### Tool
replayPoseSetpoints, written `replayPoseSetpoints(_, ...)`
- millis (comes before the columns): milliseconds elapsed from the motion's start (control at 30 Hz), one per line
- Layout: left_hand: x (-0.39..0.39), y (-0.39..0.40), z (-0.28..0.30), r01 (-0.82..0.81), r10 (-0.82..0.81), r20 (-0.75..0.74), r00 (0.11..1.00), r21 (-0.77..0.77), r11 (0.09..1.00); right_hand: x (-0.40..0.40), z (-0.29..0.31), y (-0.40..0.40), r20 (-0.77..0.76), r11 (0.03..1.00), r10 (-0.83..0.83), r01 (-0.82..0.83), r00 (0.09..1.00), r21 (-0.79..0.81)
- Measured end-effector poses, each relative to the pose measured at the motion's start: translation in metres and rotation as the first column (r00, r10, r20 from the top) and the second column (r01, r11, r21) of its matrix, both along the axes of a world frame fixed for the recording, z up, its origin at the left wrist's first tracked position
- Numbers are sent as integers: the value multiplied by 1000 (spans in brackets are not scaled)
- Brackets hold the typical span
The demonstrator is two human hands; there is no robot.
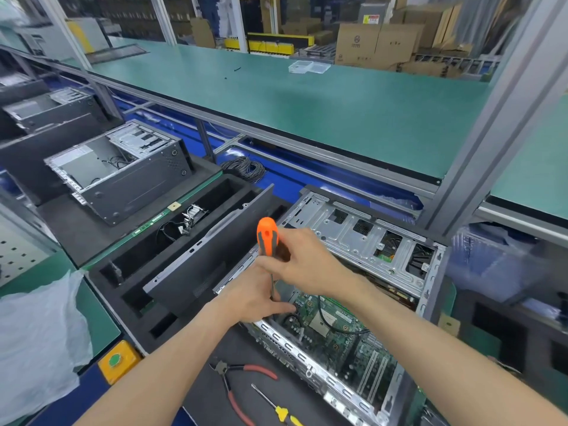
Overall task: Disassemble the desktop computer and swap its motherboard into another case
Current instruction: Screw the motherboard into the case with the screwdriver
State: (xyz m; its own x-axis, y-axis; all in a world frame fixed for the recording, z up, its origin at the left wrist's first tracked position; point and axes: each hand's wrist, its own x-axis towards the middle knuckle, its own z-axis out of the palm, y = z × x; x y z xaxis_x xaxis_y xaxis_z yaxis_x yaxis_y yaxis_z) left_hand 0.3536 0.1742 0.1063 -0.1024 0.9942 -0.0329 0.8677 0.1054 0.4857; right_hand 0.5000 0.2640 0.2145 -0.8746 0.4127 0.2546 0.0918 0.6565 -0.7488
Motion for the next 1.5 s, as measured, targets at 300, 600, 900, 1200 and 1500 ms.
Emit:
replayPoseSetpoints(300, -5, 4, 4, 253, -237, -132, 962, 117, 960, 5, -26, 15, 52, 990, -99, 104, 994, -97)
replayPoseSetpoints(600, -9, 14, -8, 215, -203, -128, 971, 88, 973, 13, -32, 29, 36, 974, -158, 161, 987, -157)
replayPoseSetpoints(900, -9, 25, -9, 139, -138, -22, 990, 48, 989, 19, -25, 44, -47, 957, -193, 178, 980, -230)
replayPoseSetpoints(1200, 17, 48, -2, 138, -193, -413, 890, -160, 977, 38, 0, 71, -129, 942, -301, 273, 945, -198)
replayPoseSetpoints(1500, 41, 64, 1, 53, -139, -521, 842, -176, 983, 57, 16, 81, -175, 934, -333, 299, 927, -194)
